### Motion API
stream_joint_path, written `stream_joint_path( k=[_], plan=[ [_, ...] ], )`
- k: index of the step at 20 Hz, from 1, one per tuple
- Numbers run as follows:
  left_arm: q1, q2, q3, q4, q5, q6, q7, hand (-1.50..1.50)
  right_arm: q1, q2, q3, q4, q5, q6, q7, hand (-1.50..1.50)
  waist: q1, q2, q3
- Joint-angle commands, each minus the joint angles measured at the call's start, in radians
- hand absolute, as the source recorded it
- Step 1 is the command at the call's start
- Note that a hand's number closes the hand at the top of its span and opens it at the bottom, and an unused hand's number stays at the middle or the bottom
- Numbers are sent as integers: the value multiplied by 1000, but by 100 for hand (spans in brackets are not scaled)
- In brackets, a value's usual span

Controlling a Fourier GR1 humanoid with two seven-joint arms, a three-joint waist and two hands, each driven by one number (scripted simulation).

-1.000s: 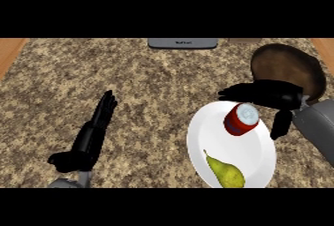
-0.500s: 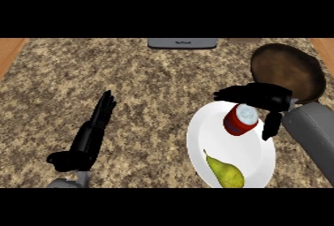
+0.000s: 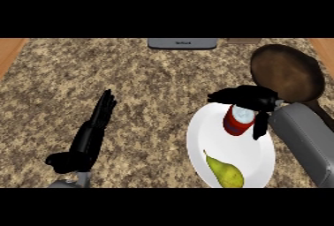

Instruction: Pick the can from the plate and place it in the pan

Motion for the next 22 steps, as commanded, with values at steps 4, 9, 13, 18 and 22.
stream_joint_path(
  k=[4,9,13,18,22],
  plan=[
    [4,-23,7,63,-9,-17,-49,0,-26,-2,90,102,138,-71,-163,150,11,8,3],
    [-29,-47,-10,36,-38,-2,-12,0,-33,36,70,184,189,-168,-186,150,7,8,4],
    [1,-40,22,58,-34,-15,-47,0,1,45,9,118,165,-176,-185,150,-2,4,3],
    [26,-54,0,-8,-39,-14,2,0,-47,74,-89,142,135,-239,-199,150,3,4,3],
    [34,-14,49,7,-16,-24,-5,0,43,166,-223,106,84,-280,269,150,-43,-13,1]
  ],
)
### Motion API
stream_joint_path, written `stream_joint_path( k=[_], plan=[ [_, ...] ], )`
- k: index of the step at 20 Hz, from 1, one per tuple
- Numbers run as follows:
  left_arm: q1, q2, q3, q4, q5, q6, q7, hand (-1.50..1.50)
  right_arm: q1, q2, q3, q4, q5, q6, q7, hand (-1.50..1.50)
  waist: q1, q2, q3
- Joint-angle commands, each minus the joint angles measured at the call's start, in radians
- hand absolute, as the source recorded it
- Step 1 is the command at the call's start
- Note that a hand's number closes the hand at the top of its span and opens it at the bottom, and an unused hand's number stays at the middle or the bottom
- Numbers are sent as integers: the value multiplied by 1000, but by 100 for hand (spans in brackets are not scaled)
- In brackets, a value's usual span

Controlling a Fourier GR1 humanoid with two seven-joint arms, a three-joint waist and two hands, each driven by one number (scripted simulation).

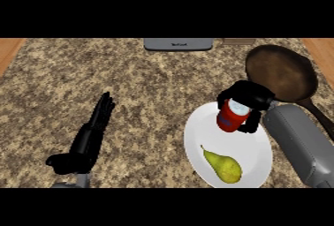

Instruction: Pick the can from the plate and place it in the pan

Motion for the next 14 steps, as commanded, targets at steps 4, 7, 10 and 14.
stream_joint_path(
  k=[4,7,10,14],
  plan=[
    [16,-14,-3,15,-11,20,1,0,36,159,-186,-44,-34,-155,567,150,-42,-5,6],
    [13,23,34,-14,14,-2,18,0,49,179,-183,-191,36,-289,711,150,-39,-10,7],
    [14,16,39,-26,27,1,36,0,56,249,-181,-360,55,-342,837,150,-40,-12,8],
    [-5,4,24,-15,-6,19,35,0,164,275,-161,-608,97,-341,991,150,-32,0,9]
  ],
)
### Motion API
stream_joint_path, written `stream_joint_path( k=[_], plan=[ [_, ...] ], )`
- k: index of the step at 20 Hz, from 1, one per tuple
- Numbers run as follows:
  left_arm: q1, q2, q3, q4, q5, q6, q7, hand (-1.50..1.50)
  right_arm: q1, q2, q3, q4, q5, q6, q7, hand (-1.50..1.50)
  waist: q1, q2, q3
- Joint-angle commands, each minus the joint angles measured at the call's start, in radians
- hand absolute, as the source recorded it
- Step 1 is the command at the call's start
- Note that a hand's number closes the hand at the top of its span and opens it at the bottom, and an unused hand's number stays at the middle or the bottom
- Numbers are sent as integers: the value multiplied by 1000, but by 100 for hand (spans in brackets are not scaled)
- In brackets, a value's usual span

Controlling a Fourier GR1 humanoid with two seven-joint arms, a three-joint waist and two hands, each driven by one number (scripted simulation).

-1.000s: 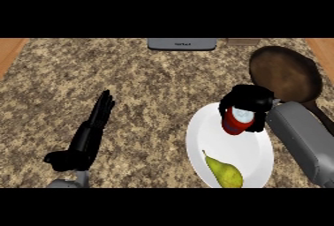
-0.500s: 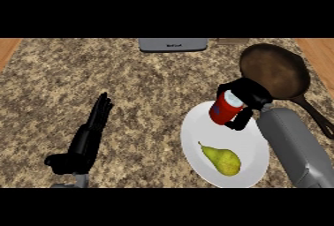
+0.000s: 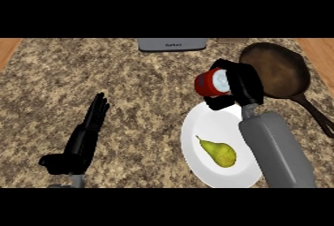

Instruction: Pick the can from the plate and place it in the pan

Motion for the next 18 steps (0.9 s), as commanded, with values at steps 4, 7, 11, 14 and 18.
stream_joint_path(
  k=[4,7,11,14,18],
  plan=[
    [11,12,5,-21,14,-36,-4,0,73,42,-66,-323,11,11,269,150,36,16,3],
    [-69,-37,-7,55,-32,5,-15,0,79,38,-137,-336,-55,23,275,150,39,21,3],
    [-37,-32,3,62,-16,-29,-55,0,179,6,-217,-249,-99,-138,107,150,47,23,3],
    [-81,-45,0,79,-27,-28,-33,0,17,-78,-330,-52,-119,-163,65,150,55,26,3],
    [-75,-12,13,-2,-10,-44,54,0,-10,-137,-375,101,-68,-310,-45,150,67,28,4]
  ],
)
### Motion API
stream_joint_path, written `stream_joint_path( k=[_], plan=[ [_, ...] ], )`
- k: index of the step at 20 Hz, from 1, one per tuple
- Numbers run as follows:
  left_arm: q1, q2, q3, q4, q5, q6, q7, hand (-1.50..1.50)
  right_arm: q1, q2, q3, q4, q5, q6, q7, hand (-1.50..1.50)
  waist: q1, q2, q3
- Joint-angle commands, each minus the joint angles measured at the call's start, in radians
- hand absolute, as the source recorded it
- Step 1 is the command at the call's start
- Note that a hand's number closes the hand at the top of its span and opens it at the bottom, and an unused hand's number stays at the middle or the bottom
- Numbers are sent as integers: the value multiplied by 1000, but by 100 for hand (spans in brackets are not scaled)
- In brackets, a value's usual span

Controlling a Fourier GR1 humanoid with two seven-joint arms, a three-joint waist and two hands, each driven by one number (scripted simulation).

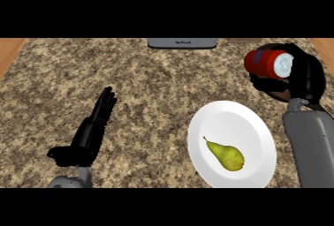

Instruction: Pick the can from the plate and place it in the pan

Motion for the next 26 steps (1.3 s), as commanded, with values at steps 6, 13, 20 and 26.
stream_joint_path(
  k=[6,13,20,26],
  plan=[
    [20,6,-4,16,-18,-23,-53,0,-154,-133,-194,424,-50,-304,-270,150,23,10,1],
    [-35,2,11,17,6,-45,-8,0,-295,-253,-315,754,-160,-364,-502,150,44,21,3],
    [-10,-42,-50,4,-31,-20,-13,0,-313,-348,-259,986,-87,-128,-390,-150,78,39,2],
    [-17,-22,-48,-7,-29,-44,-17,0,-389,-328,-287,1073,-140,69,-438,-150,84,33,6]
  ],
)
